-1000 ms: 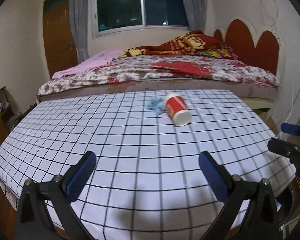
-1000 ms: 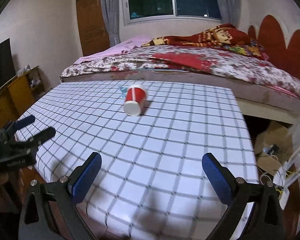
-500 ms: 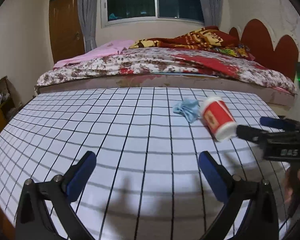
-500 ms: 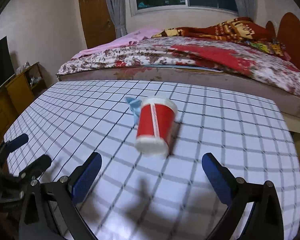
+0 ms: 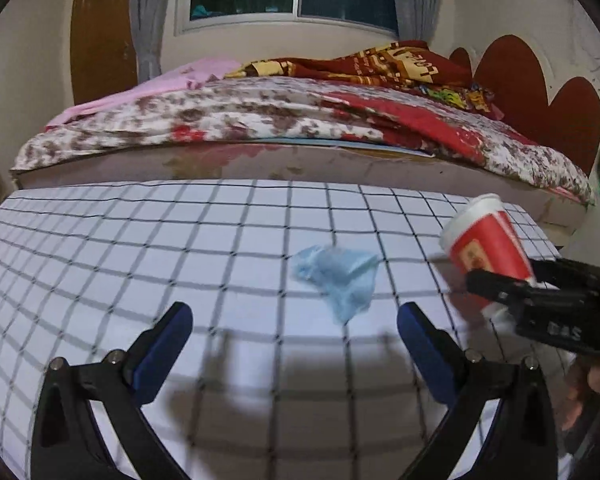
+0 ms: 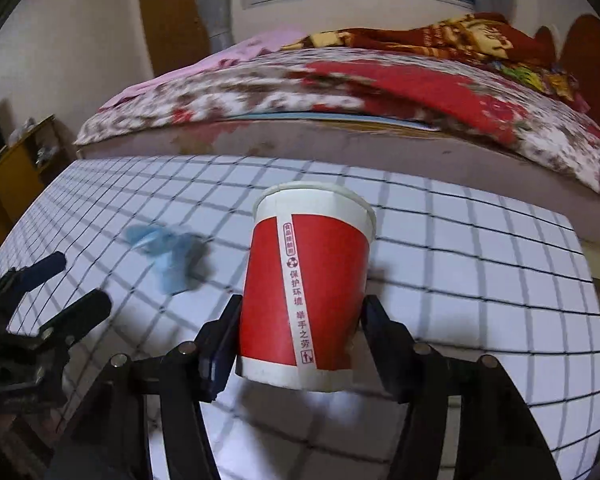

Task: Collect trash
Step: 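Grasp the light blue tissue with the left tool while the right tool grasps the red-white cup, then carry the tissue and red-white cup over the black bin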

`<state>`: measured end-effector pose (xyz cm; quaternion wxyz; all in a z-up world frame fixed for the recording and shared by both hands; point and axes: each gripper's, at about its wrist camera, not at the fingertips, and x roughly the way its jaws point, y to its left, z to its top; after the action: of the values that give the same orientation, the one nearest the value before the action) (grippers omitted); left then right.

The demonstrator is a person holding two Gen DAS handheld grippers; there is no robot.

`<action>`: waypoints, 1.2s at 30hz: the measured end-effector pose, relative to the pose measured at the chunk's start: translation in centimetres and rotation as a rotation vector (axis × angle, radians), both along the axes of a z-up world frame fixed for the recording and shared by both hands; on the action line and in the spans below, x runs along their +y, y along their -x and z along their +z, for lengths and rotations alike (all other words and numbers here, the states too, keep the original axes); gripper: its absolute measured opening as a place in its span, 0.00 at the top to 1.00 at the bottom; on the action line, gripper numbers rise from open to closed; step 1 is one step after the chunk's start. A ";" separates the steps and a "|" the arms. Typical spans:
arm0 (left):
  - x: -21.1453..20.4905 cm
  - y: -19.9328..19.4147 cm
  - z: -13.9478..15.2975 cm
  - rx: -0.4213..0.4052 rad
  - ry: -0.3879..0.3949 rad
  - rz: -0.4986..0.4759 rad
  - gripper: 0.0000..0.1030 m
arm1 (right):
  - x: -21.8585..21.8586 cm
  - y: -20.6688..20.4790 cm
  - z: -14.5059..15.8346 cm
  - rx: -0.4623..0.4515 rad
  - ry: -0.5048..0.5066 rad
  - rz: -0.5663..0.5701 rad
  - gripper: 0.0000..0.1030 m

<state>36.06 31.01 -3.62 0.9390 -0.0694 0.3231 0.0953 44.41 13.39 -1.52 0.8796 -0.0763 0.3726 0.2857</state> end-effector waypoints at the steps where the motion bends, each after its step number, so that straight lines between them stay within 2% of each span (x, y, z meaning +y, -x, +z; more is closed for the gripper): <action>1: -0.4 -1.0 -0.2 0.010 0.003 0.000 0.01 | -0.3 -0.4 0.0 -0.001 0.000 -0.007 0.41; 6: -1.6 -4.4 -0.8 0.081 -0.025 0.004 0.04 | -0.4 -2.0 -0.6 0.027 -0.016 -0.019 0.41; 9: -1.3 -6.3 -2.0 0.173 -0.020 0.019 0.15 | -0.4 -2.6 -0.9 0.059 -0.031 -0.025 0.41; 10: -1.0 -6.8 -2.5 0.203 0.014 0.013 0.33 | -0.1 -2.7 -1.1 0.071 -0.031 -0.023 0.41; 12: -0.8 -6.6 -2.4 0.202 0.021 0.003 0.56 | 0.0 -2.6 -1.0 0.078 -0.028 -0.021 0.43; 13: -0.8 -6.0 -2.2 0.200 0.047 -0.019 0.80 | -0.1 -2.4 -0.8 0.082 -0.030 -0.019 0.43; 15: -1.0 -4.4 -1.7 0.177 0.051 -0.033 0.82 | -0.6 -1.6 -0.1 0.066 -0.028 -0.020 0.43; 19: -1.9 -0.8 -0.6 0.139 0.002 -0.044 0.82 | -1.3 0.3 1.3 0.033 -0.010 -0.015 0.43; 22: -1.8 1.3 0.1 0.114 0.015 -0.044 0.83 | -1.7 1.8 2.2 0.021 -0.002 -0.012 0.43; 36: -2.3 4.5 2.5 0.082 0.006 -0.041 0.83 | -3.0 7.7 5.3 -0.030 0.003 0.020 0.43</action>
<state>31.56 28.72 -1.13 0.9264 -0.0618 0.3632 0.0778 36.68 10.42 3.82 0.8821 -0.0858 0.3591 0.2927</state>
